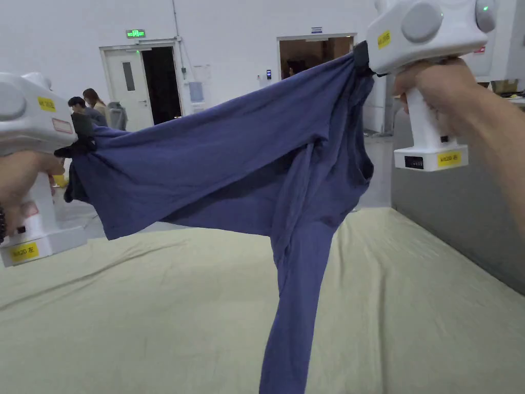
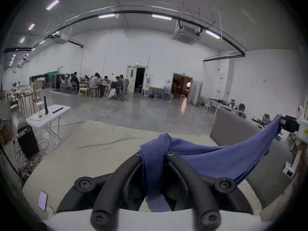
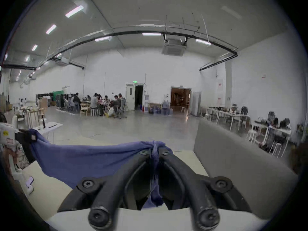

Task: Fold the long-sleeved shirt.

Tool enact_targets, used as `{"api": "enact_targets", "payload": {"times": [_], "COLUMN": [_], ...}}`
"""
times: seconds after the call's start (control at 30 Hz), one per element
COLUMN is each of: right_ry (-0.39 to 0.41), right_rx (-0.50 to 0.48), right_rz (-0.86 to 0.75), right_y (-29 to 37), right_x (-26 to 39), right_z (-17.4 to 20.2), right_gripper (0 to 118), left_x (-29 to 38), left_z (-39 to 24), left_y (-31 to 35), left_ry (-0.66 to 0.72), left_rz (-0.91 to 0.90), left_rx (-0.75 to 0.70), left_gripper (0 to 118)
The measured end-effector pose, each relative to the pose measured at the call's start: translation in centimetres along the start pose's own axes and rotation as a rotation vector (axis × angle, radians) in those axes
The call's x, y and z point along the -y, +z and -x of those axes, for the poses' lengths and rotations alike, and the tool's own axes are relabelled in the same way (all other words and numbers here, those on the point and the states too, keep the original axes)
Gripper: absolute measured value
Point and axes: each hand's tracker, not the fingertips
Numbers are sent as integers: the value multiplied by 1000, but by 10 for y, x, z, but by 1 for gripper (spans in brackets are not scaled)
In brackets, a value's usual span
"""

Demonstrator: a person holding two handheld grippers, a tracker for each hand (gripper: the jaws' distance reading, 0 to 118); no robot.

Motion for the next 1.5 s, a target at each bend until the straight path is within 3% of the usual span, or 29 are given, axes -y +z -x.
{"api": "enact_targets", "payload": {"times": [0.2,0.4,0.5,0.6,0.8,0.97,1.13,1.23,1.33,1.37,1.4,1.43,1.47,1.5], "right_ry": [-28,-149,-139,-78,-164,-88,-63,3,21,27,27,28,32,27], "right_rx": [-25,-61,-93,-84,-94,-119,-147,-164,-154,-151,-141,-131,-132,-135], "right_rz": [113,358,455,485,480,597,767,832,838,832,814,785,748,716], "right_y": [-34,-73,-78,-69,-31,28,70,88,98,100,105,108,112,115], "right_x": [74,228,290,321,356,417,488,517,526,523,517,512,504,495], "right_z": [8,3,2,4,-14,-11,-1,3,2,-1,-1,-3,-6,-9], "right_gripper": [3,3,3,3,3,3,3,3,6,20,44,88,106,108], "left_x": [48,178,235,266,300,365,439,474,486,483,480,474,470,464], "left_z": [3,25,33,38,42,46,49,59,65,66,66,66,67,67], "left_y": [-30,-79,-91,-86,-37,13,50,58,62,64,66,70,73,76], "left_ry": [-24,-12,0,7,31,-42,-11,18,47,51,55,59,62,72], "left_rz": [79,264,322,372,400,509,668,717,735,731,724,712,704,687], "left_rx": [-20,-53,-77,-63,15,12,-6,2,2,24,41,59,87,96], "left_gripper": [7,7,7,7,7,7,7,7,7,9,21,60,97,117]}}
